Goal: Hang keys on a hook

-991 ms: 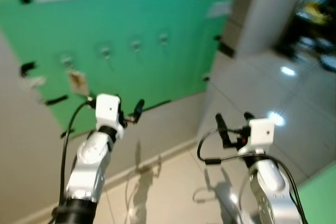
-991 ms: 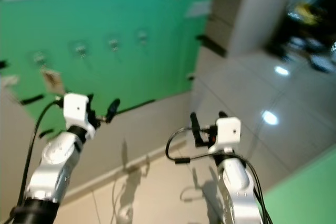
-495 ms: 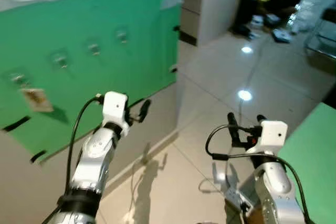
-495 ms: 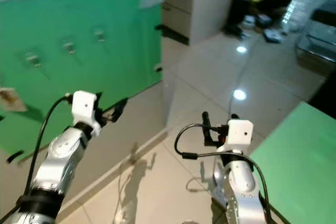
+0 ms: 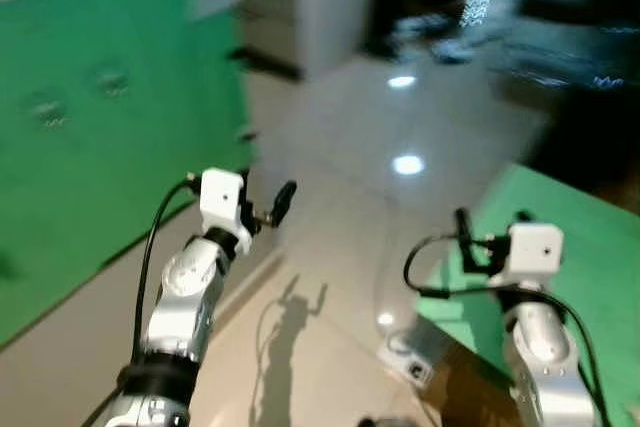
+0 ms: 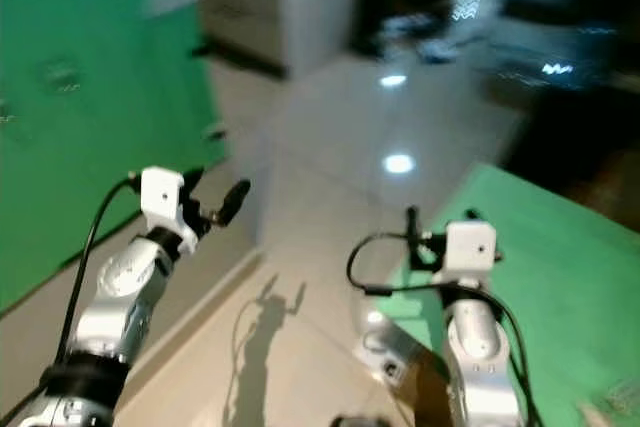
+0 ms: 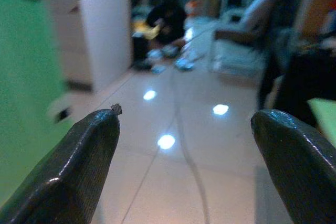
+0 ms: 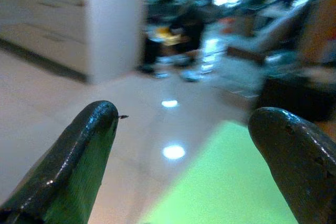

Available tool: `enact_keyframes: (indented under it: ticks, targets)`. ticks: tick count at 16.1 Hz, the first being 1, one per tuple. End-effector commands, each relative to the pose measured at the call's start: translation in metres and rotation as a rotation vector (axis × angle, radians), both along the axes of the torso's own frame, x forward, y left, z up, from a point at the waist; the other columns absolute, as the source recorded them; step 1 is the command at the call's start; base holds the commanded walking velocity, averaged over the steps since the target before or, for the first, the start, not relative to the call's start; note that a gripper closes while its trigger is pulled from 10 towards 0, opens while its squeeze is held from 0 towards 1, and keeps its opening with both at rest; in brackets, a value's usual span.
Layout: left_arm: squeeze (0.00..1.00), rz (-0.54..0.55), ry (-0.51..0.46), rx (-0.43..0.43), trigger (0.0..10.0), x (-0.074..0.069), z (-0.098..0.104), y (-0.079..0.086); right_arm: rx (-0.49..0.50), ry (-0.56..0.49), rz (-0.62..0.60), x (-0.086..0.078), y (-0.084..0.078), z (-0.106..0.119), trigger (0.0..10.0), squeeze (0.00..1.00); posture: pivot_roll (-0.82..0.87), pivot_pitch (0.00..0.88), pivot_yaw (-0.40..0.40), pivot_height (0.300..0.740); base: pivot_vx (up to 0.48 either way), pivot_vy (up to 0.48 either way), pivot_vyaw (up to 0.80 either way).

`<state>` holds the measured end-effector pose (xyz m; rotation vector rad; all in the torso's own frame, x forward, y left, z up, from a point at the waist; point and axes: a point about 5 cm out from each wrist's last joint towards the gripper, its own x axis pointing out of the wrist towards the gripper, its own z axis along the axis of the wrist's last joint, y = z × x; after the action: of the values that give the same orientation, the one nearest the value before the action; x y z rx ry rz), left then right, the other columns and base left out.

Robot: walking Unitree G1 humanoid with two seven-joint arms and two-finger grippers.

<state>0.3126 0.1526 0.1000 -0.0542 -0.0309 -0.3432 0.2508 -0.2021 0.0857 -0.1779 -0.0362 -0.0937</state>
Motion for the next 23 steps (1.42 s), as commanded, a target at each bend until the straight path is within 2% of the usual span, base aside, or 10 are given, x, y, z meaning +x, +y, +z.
enact_keyframes:
  ticks: [1,2,4,5,7,18,20,23]
  targets:
    - [0.0,0.06,0.047,-0.054,10.0,-0.002,-0.008,0.013,-0.043,0.013,0.014,-0.001,0.007,-0.001,10.0,0.0,-0.14,0.0,0.079,0.74,0.0,0.0,-0.76]
    - [0.0,0.071,0.07,-0.078,10.0,-0.005,-0.013,0.014,-0.041,0.014,0.026,-0.002,0.008,-0.001,10.0,0.0,-0.14,0.0,0.076,0.74,0.0,0.0,-0.76]
    - [0.0,0.046,0.047,-0.039,10.0,-0.008,-0.013,0.006,0.039,0.032,0.004,-0.004,0.005,-0.005,10.0,0.0,-0.14,0.0,0.066,0.74,0.0,0.0,-0.75]
    - [0.0,0.006,0.014,0.005,10.0,-0.007,-0.008,-0.003,0.083,0.041,-0.01,-0.007,0.003,-0.01,10.0,0.0,-0.14,0.0,0.064,0.74,0.0,0.0,-0.76]
    - [0.0,0.01,0.012,0.026,10.0,-0.002,-0.006,-0.003,0.107,0.045,-0.031,-0.007,0.002,-0.011,10.0,0.0,-0.15,0.0,0.066,0.74,0.0,0.0,-0.76]
    - [0.0,0.005,0.012,0.048,10.0,0.006,-0.003,-0.007,0.147,0.053,-0.05,-0.01,-0.002,-0.013,10.0,0.0,-0.16,0.0,0.079,0.74,0.0,0.0,-0.75]
    - [0.0,-0.007,0.0,0.071,10.0,0.005,-0.002,-0.009,0.154,0.061,-0.058,-0.011,-0.003,-0.015,10.0,0.0,-0.16,0.0,0.08,0.74,0.0,0.0,-0.73]
    - [0.0,-0.082,-0.012,0.088,10.0,0.002,-0.002,-0.021,0.161,0.063,-0.061,-0.011,-0.004,-0.015,10.0,0.0,-0.16,0.0,0.085,0.74,0.0,0.0,-0.72]
